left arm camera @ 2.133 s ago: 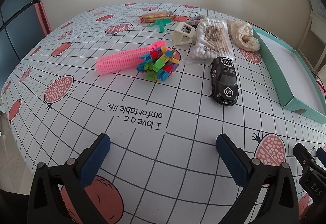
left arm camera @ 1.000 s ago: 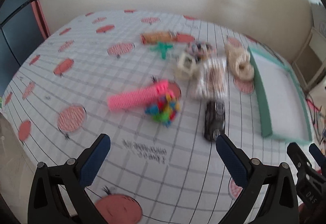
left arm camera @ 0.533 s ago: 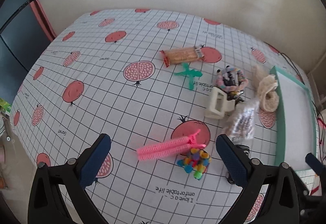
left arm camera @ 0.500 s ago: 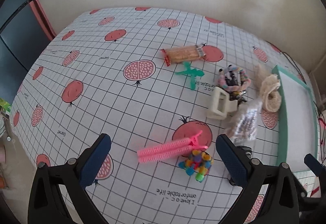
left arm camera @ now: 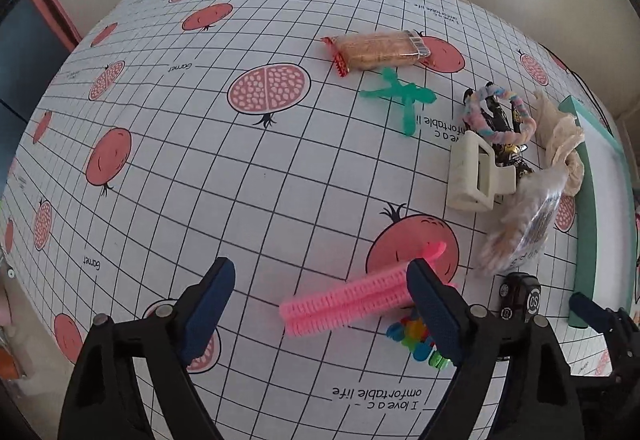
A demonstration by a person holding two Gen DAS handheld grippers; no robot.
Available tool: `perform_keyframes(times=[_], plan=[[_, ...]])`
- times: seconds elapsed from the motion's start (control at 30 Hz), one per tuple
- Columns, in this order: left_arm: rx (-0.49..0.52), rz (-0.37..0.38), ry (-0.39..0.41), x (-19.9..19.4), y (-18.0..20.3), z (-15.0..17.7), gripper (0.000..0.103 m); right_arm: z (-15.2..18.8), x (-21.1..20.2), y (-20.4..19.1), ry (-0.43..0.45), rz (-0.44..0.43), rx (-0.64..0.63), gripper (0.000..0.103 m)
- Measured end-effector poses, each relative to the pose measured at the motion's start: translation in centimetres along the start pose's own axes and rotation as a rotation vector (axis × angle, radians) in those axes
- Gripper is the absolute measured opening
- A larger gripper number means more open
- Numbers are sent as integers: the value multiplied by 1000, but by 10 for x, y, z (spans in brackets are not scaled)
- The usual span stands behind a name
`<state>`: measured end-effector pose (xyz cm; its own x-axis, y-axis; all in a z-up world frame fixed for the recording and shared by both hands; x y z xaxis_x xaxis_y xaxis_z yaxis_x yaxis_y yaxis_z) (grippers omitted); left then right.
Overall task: Organize objects
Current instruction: 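Reach the left tool to the pink curler clip while the right tool reaches the black car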
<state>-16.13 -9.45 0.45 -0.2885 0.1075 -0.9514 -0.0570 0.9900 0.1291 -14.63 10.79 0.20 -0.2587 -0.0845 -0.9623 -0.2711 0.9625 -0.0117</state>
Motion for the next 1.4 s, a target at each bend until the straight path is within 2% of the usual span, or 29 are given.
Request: perform_keyframes(times=[0.17, 0.27, 0.4, 0.63, 0.77, 1.07, 1.13, 1.4], plan=[[43, -10, 6, -6, 2, 4, 88, 3, 2, 1, -19, 2, 7, 95], [71, -16, -6, -8, 4, 7, 88, 4, 5, 2, -35, 11, 8, 90], [124, -62, -8, -9, 5, 13, 87, 6, 7, 3, -50, 18, 1, 87], [226, -85, -10, -3, 21, 17, 87, 8, 3, 9, -61, 20, -7, 85], [251, -99, -13, 4, 29, 17, 87, 10, -2, 18, -62, 17, -4, 84], [251, -97, -24, 13, 42, 15, 69, 15, -15, 38, -65, 19, -29, 82], [238, -98, -42, 18, 39, 15, 60, 16, -19, 46, -66, 14, -20, 81], [171, -77, -32, 23, 31, 10, 54, 21, -36, 75, -64, 4, -15, 74]])
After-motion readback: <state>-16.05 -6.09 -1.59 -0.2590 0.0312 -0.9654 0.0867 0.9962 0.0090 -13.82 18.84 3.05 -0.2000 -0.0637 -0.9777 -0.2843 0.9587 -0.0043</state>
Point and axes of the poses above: each gripper's, at about its wrist camera, not at the fingertips, and x roughly the way its jaws point, y to its right, z to its underside, the point moved 4 cm from there along x, roughly the way its jaws point, and after that the axes turned 7 degrees about z, right-handed, at the moved point
